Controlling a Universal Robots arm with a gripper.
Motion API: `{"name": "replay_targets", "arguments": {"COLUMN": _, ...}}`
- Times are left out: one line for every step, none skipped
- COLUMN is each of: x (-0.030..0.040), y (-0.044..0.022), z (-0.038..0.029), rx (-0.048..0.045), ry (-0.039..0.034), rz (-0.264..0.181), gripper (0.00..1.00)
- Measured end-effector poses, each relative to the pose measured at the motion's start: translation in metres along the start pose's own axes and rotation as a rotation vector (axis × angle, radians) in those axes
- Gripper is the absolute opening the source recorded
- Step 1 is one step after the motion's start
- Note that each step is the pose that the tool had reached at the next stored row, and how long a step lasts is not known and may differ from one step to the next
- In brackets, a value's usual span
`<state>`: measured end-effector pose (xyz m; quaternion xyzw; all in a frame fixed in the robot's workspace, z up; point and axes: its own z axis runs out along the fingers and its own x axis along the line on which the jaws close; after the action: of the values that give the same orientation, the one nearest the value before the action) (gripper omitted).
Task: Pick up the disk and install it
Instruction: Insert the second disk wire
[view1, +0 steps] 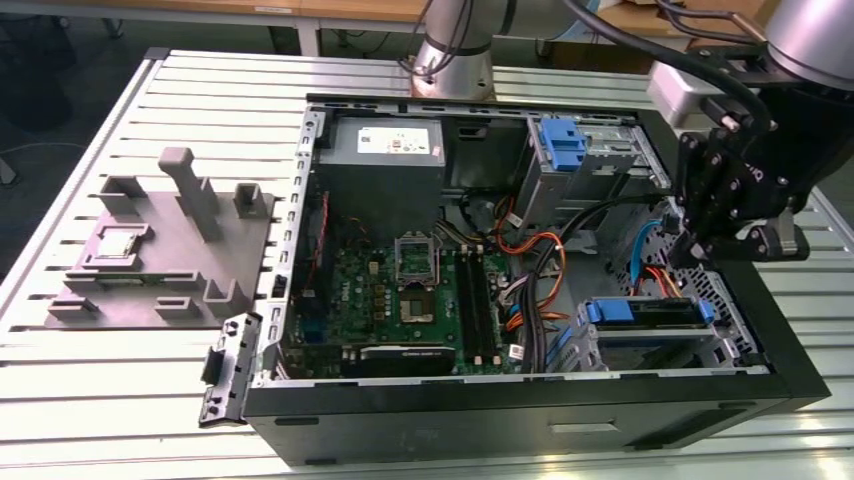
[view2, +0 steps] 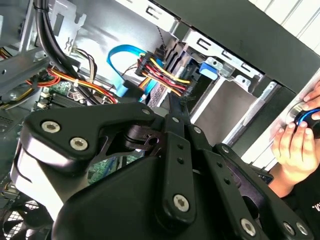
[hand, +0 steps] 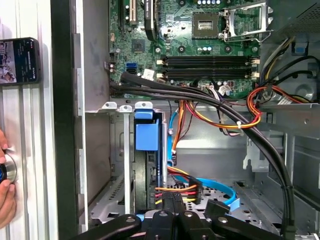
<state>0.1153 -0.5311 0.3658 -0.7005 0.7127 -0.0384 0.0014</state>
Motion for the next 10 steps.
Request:
{"name": "replay_targets", "arguments": {"x": -0.0008, "y": 0.0, "z": -0.0003, "rx": 0.0, "ry": 0.0, "rz": 0.0, "gripper": 0.1}}
{"name": "replay_targets", "arguments": {"x": -0.0016, "y": 0.0, "z": -0.0004, "rx": 0.0, "ry": 0.0, "rz": 0.0, "gripper": 0.1}}
{"name": "replay_targets", "arguments": {"x": -0.0027, "y": 0.0, "z": -0.0005, "rx": 0.0, "ry": -0.0001, "rz": 0.0, "gripper": 0.1}}
{"name": "replay_targets", "arguments": {"x": -0.0036, "y": 0.0, "z": -0.0005, "rx": 0.0, "ry": -0.0001, "rz": 0.0, "gripper": 0.1}}
{"name": "replay_targets", "arguments": {"x": -0.0045, "y": 0.0, "z": -0.0006, "rx": 0.0, "ry": -0.0001, "rz": 0.0, "gripper": 0.1}}
{"name": "replay_targets", "arguments": {"x": -0.0051, "y": 0.0, "z": -0.0008, "rx": 0.0, "ry": 0.0001, "rz": 0.0, "gripper": 0.1}}
{"name": "replay_targets", "arguments": {"x": -0.0057, "y": 0.0, "z": -0.0009, "rx": 0.0, "ry": 0.0, "rz": 0.0, "gripper": 0.1}}
{"name": "replay_targets", "arguments": {"x": -0.0066, "y": 0.0, "z": -0.0013, "rx": 0.0, "ry": 0.0001, "rz": 0.0, "gripper": 0.1}}
{"name": "replay_targets", "arguments": {"x": -0.0075, "y": 0.0, "z": -0.0016, "rx": 0.0, "ry": 0.0002, "rz": 0.0, "gripper": 0.1}}
{"name": "replay_targets", "arguments": {"x": -0.008, "y": 0.0, "z": -0.0019, "rx": 0.0, "ry": 0.0002, "rz": 0.0, "gripper": 0.1}}
